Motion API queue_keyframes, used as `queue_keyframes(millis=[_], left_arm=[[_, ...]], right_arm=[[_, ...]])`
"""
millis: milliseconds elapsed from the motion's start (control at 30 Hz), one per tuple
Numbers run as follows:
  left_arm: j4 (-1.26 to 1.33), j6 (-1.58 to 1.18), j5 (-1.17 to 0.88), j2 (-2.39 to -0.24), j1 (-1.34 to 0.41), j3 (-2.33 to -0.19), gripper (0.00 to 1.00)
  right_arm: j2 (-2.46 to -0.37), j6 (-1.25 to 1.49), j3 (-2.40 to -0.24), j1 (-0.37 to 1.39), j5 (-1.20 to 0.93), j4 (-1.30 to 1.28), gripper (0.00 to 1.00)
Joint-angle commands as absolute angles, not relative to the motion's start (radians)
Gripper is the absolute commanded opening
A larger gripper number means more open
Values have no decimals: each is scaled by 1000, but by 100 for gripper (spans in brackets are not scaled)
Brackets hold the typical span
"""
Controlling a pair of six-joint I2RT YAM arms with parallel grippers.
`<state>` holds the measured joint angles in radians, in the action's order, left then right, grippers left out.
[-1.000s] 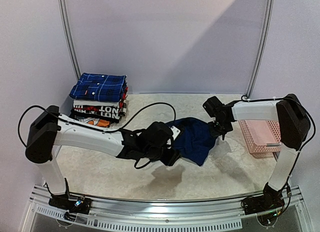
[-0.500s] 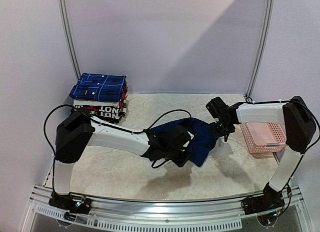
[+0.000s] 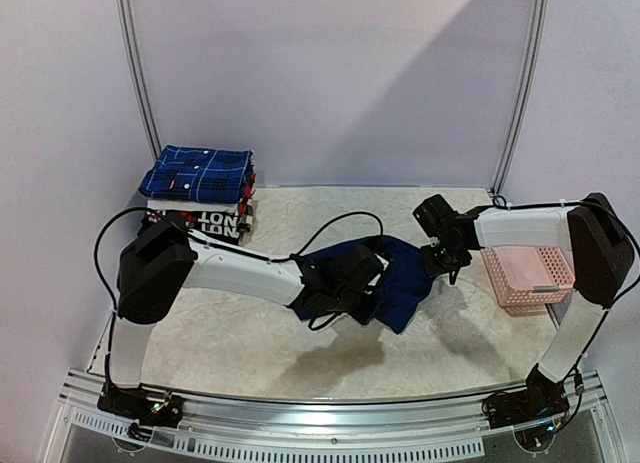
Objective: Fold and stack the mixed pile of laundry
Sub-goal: Pick up the crumpled T-shirt from the center of the board, then flatten out the crumpled T-shirt at the center of the board.
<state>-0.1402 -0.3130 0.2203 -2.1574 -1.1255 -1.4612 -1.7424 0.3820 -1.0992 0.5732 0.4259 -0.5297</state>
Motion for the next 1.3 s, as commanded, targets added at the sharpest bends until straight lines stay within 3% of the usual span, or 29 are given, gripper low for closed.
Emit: queue_keyframes(millis=[0, 67, 133, 200, 233, 267, 467, 833, 1267], left_arm=[[-133, -323, 219, -2201, -1102, -1509, 30], [-140, -328, 229, -2212, -1100, -1519, 34], [-139, -332, 228, -2221, -1096, -1524, 30], [-131, -331, 226, -2226, -1093, -1525, 16], [-127, -331, 226, -2225, -1091, -1525, 2], [-125, -331, 230, -2220, -1090, -1521, 0], [-122, -313, 285, -2067, -1089, -1426, 0], [-276, -299, 446, -1511, -1092, -1169, 0], [-529, -277, 538, -993, -1106, -1139, 0]], right_arm=[[-1714, 393, -1085, 573, 408, -524, 0], [-1710, 393, -1083, 573, 407, -525, 0], [-1704, 394, -1081, 572, 405, -525, 0], [-1699, 396, -1078, 572, 403, -525, 0], [-1697, 396, -1076, 573, 402, -524, 0], [-1696, 396, -1076, 572, 402, -524, 0], [-1687, 397, -1077, 574, 397, -531, 0], [-1530, 385, -1077, 582, 342, -563, 0], [-1210, 352, -1133, 658, 126, -614, 0]])
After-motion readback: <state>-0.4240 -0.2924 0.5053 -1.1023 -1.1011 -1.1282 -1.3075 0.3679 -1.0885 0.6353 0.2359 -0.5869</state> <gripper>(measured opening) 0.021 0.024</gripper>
